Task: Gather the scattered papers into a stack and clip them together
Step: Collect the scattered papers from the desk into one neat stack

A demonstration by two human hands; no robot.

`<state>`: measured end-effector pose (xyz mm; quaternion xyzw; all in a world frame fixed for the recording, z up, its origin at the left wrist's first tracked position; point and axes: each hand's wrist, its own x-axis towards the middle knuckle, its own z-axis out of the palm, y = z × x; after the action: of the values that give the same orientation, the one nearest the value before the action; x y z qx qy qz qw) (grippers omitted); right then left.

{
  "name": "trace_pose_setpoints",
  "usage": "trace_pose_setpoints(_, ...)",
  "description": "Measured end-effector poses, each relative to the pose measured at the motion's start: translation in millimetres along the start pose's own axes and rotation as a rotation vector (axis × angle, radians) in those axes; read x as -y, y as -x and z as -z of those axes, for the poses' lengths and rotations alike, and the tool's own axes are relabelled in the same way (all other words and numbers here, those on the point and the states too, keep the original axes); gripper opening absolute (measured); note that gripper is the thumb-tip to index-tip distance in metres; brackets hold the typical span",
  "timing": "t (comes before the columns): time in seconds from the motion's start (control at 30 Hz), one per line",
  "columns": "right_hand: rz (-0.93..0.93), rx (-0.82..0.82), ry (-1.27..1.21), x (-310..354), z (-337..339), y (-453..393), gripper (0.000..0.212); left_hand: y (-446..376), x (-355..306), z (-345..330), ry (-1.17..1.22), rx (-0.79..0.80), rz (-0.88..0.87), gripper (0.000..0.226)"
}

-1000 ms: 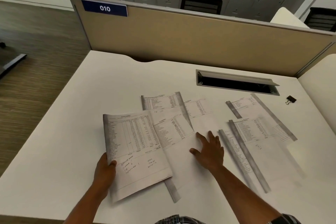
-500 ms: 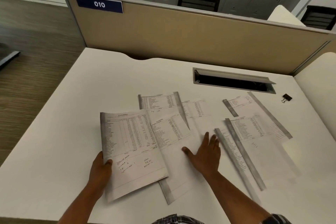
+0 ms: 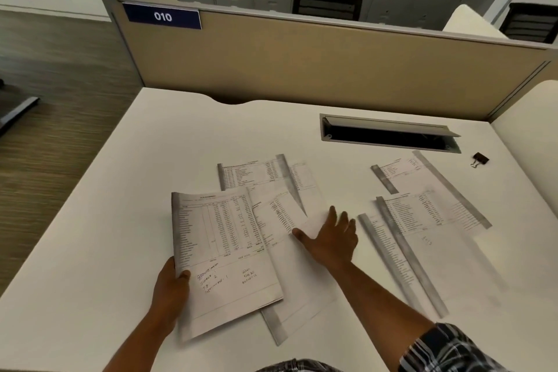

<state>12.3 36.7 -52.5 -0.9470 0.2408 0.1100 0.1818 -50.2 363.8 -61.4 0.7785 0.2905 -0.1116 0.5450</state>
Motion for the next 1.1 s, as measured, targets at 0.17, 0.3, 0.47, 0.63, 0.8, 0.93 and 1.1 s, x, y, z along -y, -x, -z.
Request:
trace_pose_setpoints(0.17,0.188,-0.034,-0.057,12.6,-13.4,18.5,0.11,-1.3,-2.4,-2.0,-0.027,0.0,0.001,0.038)
trace_pose_setpoints(0.3,0.245,-0.03,-0.216,16.6,-11.0,15.6,0.09,-1.3,-1.1,-0.8,-0.035,-0.006,0.002,0.037)
trace_pose_setpoints(0.47,0.04,-0.078,-0.012,24.8,-5.9,10.5,0.104,0.2,0.5,-2.5,-0.035,0.0,0.003,0.037)
trace_pose_setpoints(0.63,0.07,-0.016,0.065,46.4,-12.6,13.4,0.084,1.3,-1.1,-2.0,-0.022,0.0,0.006,0.039)
trace_pose_setpoints(0.8,0.021,0.094,0.031,56.2,-8.7,7.7,0.081,4.1,-2.9,-0.6,-0.021,-0.001,0.002,0.039)
trace_pose_setpoints(0.93,0.015,0.108,0.017,57.4,-7.8,5.7,0.082,6.1,-4.0,-1.7,-0.009,-0.007,-0.014,0.039)
trace_pose_setpoints(1.1,-0.007,0.172,-0.001,58.1,-8.9,6.1,0.076,8.4,-4.4,-3.4,-0.014,0.004,-0.014,0.037)
